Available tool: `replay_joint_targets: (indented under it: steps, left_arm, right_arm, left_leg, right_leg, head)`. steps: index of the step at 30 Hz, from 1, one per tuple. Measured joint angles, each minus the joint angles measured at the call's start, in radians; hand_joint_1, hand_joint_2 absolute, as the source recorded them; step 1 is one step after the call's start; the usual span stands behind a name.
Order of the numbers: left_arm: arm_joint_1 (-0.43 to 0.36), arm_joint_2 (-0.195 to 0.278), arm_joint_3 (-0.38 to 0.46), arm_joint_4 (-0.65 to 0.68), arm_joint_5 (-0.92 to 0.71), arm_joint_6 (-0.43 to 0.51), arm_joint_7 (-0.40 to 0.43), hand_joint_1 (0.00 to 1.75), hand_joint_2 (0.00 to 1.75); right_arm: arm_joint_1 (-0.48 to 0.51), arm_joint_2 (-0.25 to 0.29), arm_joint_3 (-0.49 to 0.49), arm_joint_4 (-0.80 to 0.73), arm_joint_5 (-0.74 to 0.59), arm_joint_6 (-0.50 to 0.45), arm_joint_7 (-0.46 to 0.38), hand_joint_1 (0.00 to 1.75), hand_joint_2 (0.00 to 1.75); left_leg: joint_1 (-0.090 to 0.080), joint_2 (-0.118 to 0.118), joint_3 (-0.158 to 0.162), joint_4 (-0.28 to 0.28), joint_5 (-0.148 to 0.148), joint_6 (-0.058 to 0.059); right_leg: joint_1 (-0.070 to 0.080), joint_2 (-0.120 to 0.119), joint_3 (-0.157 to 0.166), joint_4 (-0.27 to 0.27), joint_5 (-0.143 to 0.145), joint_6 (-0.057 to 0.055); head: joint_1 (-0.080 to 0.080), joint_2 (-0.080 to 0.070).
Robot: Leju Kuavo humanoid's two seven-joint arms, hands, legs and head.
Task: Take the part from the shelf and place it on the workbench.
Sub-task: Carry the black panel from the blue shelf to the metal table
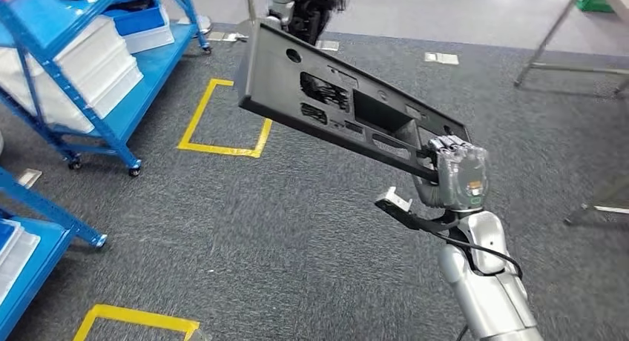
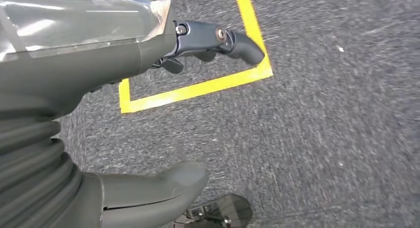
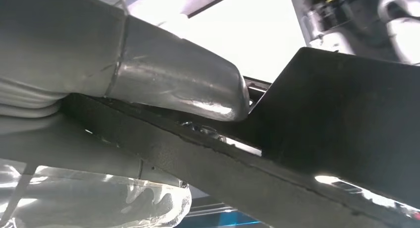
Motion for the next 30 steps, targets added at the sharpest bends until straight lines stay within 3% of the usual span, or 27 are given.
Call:
replay_joint_targets:
  steps: [2, 4, 6, 8, 9, 10, 12, 13, 14, 15, 16, 17, 18, 19, 21, 23, 24, 25, 27, 28, 30]
  left_arm:
    - [-0.001, -0.002, 0.000, 0.000, 0.000, 0.000, 0.000, 0.00, 1.75]
    - [-0.001, -0.005, 0.000, 0.000, -0.001, 0.000, 0.000, 0.00, 1.75]
    - [0.001, -0.006, 0.001, 0.000, -0.001, 0.000, -0.001, 0.00, 1.75]
    - [0.003, -0.007, 0.003, 0.000, -0.002, 0.000, -0.001, 0.00, 1.75]
    - [0.004, -0.006, 0.004, 0.000, -0.002, 0.000, -0.001, 0.00, 1.75]
    - [0.004, -0.006, 0.005, 0.000, -0.002, 0.000, -0.001, 0.00, 1.75]
    - [0.003, -0.004, 0.006, 0.000, -0.002, 0.000, -0.001, 0.00, 1.75]
    - [0.003, -0.004, 0.007, 0.000, -0.003, 0.000, -0.001, 0.00, 1.75]
    - [0.002, -0.003, 0.007, 0.000, -0.004, -0.001, -0.001, 0.00, 1.75]
    - [0.002, -0.003, 0.008, 0.000, -0.004, -0.002, -0.001, 0.00, 1.75]
    - [0.000, -0.004, 0.008, 0.000, -0.005, -0.002, -0.001, 0.00, 1.75]
    - [-0.002, -0.004, 0.008, 0.000, -0.006, -0.003, -0.001, 0.00, 1.75]
    - [-0.003, -0.005, 0.009, 0.000, -0.006, -0.004, -0.001, 0.00, 1.75]
    - [-0.004, -0.005, 0.009, 0.000, -0.006, -0.004, -0.001, 0.00, 1.75]
    - [-0.003, -0.004, 0.010, 0.000, -0.006, -0.004, -0.002, 0.00, 1.75]
    - [0.000, -0.004, 0.010, 0.000, -0.005, -0.004, -0.002, 0.00, 1.75]
    - [0.000, -0.004, 0.010, 0.000, -0.005, -0.004, -0.002, 0.00, 1.75]
    - [0.000, -0.004, 0.010, 0.000, -0.005, -0.004, -0.003, 0.00, 1.75]
    - [0.000, -0.005, 0.010, 0.000, -0.005, -0.004, -0.004, 0.00, 1.75]
    - [0.000, -0.005, 0.010, 0.000, -0.005, -0.004, -0.004, 0.00, 1.75]
    - [0.000, -0.006, 0.010, 0.000, -0.005, -0.004, -0.006, 0.00, 1.75]
  right_arm:
    - [-0.001, -0.001, 0.000, 0.000, 0.000, -0.001, 0.000, 1.75, 0.00]
    - [-0.003, -0.002, 0.000, -0.002, 0.000, -0.001, 0.000, 1.75, 0.00]
    - [-0.002, -0.002, 0.001, -0.002, -0.001, -0.001, 0.001, 1.75, 0.00]
    - [0.007, -0.004, 0.001, -0.002, -0.003, -0.001, 0.001, 1.75, 0.00]
    - [0.011, -0.005, 0.001, -0.002, -0.003, -0.001, 0.001, 1.75, 0.00]
    - [0.014, -0.007, 0.001, -0.002, -0.003, -0.001, 0.001, 1.75, 0.00]
    - [0.017, -0.008, 0.001, -0.003, -0.004, -0.001, 0.001, 1.75, 0.00]
    - [0.017, -0.009, 0.001, -0.003, -0.004, -0.001, 0.001, 1.75, 0.00]
    - [0.017, -0.009, 0.001, -0.003, -0.004, -0.001, 0.001, 1.75, 0.00]
    - [0.017, -0.010, 0.001, -0.003, -0.005, 0.000, 0.001, 1.75, 0.00]
    - [0.018, -0.013, 0.001, -0.003, -0.005, 0.000, 0.001, 1.75, 0.00]
    - [0.019, -0.016, 0.001, -0.003, -0.005, 0.000, 0.001, 1.75, 0.00]
    - [0.019, -0.019, 0.001, -0.003, -0.004, 0.000, 0.001, 1.75, 0.00]
    - [0.018, -0.021, 0.001, -0.003, -0.004, 0.000, 0.001, 1.75, 0.00]
    - [0.017, -0.021, 0.002, -0.004, -0.004, 0.000, 0.001, 1.75, 0.00]
    - [0.018, -0.020, 0.004, -0.003, -0.005, 0.001, 0.001, 1.75, 0.00]
    - [0.019, -0.020, 0.004, -0.003, -0.005, 0.002, 0.001, 1.75, 0.00]
    - [0.019, -0.021, 0.004, -0.003, -0.005, 0.002, 0.002, 1.75, 0.00]
    - [0.017, -0.021, 0.004, -0.004, -0.005, 0.002, 0.003, 1.75, 0.00]
    - [0.015, -0.021, 0.004, -0.005, -0.005, 0.002, 0.003, 1.75, 0.00]
    - [0.013, -0.022, 0.004, -0.006, -0.005, 0.002, 0.004, 1.75, 0.00]
  left_leg:
    - [0.009, 0.000, 0.005, 0.002, -0.011, -0.008]
    - [0.016, -0.044, -0.017, 0.058, -0.053, -0.009]
    - [0.012, -0.091, -0.080, 0.187, -0.116, -0.001]
    - [0.004, -0.106, -0.142, 0.288, -0.141, 0.009]
    - [0.000, -0.109, -0.151, 0.290, -0.126, 0.016]
    - [-0.004, -0.116, -0.140, 0.254, -0.093, 0.024]
    - [-0.007, -0.163, -0.084, 0.126, -0.019, 0.037]
    - [-0.007, -0.186, -0.060, 0.073, 0.002, 0.038]
    - [-0.008, -0.202, -0.045, 0.040, 0.012, 0.038]
    - [-0.010, -0.203, -0.039, 0.027, 0.012, 0.037]
    - [-0.012, -0.189, -0.037, 0.022, 0.014, 0.039]
    - [-0.013, -0.174, -0.034, 0.016, 0.020, 0.045]
    - [-0.013, -0.160, -0.031, 0.008, 0.025, 0.052]
    - [-0.013, -0.146, -0.028, 0.000, 0.030, 0.058]
    - [-0.018, -0.118, -0.025, -0.007, 0.034, 0.065]
    - [-0.023, -0.087, -0.027, -0.008, 0.034, 0.066]
    - [-0.024, -0.072, -0.027, -0.008, 0.034, 0.067]
    - [-0.025, -0.059, -0.027, -0.008, 0.033, 0.066]
    - [-0.026, -0.035, -0.025, -0.008, 0.032, 0.064]
    - [-0.028, -0.025, -0.024, -0.008, 0.030, 0.062]
    - [-0.030, -0.007, -0.019, -0.009, 0.026, 0.055]
  right_leg:
    - [-0.004, 0.025, -0.002, -0.001, 0.002, -0.017]
    - [-0.004, 0.049, 0.000, -0.003, 0.004, -0.030]
    - [-0.001, 0.073, 0.001, -0.003, 0.004, -0.040]
    - [0.006, 0.099, 0.001, -0.003, 0.004, -0.048]
    - [0.008, 0.114, 0.002, -0.003, 0.004, -0.049]
    - [0.010, 0.129, 0.004, -0.003, 0.004, -0.050]
    - [0.013, 0.158, 0.007, -0.002, 0.004, -0.049]
    - [0.015, 0.170, 0.007, -0.001, 0.005, -0.048]
    - [0.016, 0.183, 0.005, -0.003, 0.007, -0.045]
    - [0.017, 0.195, 0.002, -0.006, 0.010, -0.040]
    - [0.016, 0.209, -0.001, -0.012, 0.014, -0.033]
    - [0.016, 0.207, -0.005, -0.012, 0.017, -0.027]
    - [0.018, 0.184, -0.013, -0.002, 0.012, -0.024]
    - [0.021, 0.150, -0.028, 0.025, -0.002, -0.024]
    - [0.024, 0.081, -0.081, 0.133, -0.052, -0.028]
    - [0.023, 0.064, -0.126, 0.238, -0.089, -0.025]
    - [0.023, 0.061, -0.126, 0.246, -0.090, -0.021]
    - [0.023, 0.055, -0.104, 0.212, -0.077, -0.015]
    - [0.029, 0.017, -0.019, 0.068, -0.036, -0.012]
    - [0.035, -0.004, 0.017, 0.006, -0.019, -0.016]
    - [0.046, -0.020, 0.042, -0.042, -0.006, -0.031]
  head:
    - [-0.013, 0.000]
    - [-0.024, 0.000]
    - [-0.035, 0.000]
    - [-0.044, 0.000]
    - [-0.045, 0.000]
    - [-0.045, 0.000]
    - [-0.047, 0.000]
    - [-0.046, 0.000]
    - [-0.044, 0.000]
    - [-0.043, 0.000]
    - [-0.041, 0.000]
    - [-0.039, 0.000]
    - [-0.035, 0.000]
    - [-0.030, 0.000]
    - [-0.019, 0.000]
    - [-0.014, 0.000]
    - [-0.013, 0.000]
    - [-0.011, 0.000]
    - [-0.007, 0.000]
    - [-0.005, 0.000]
    - [-0.004, 0.000]
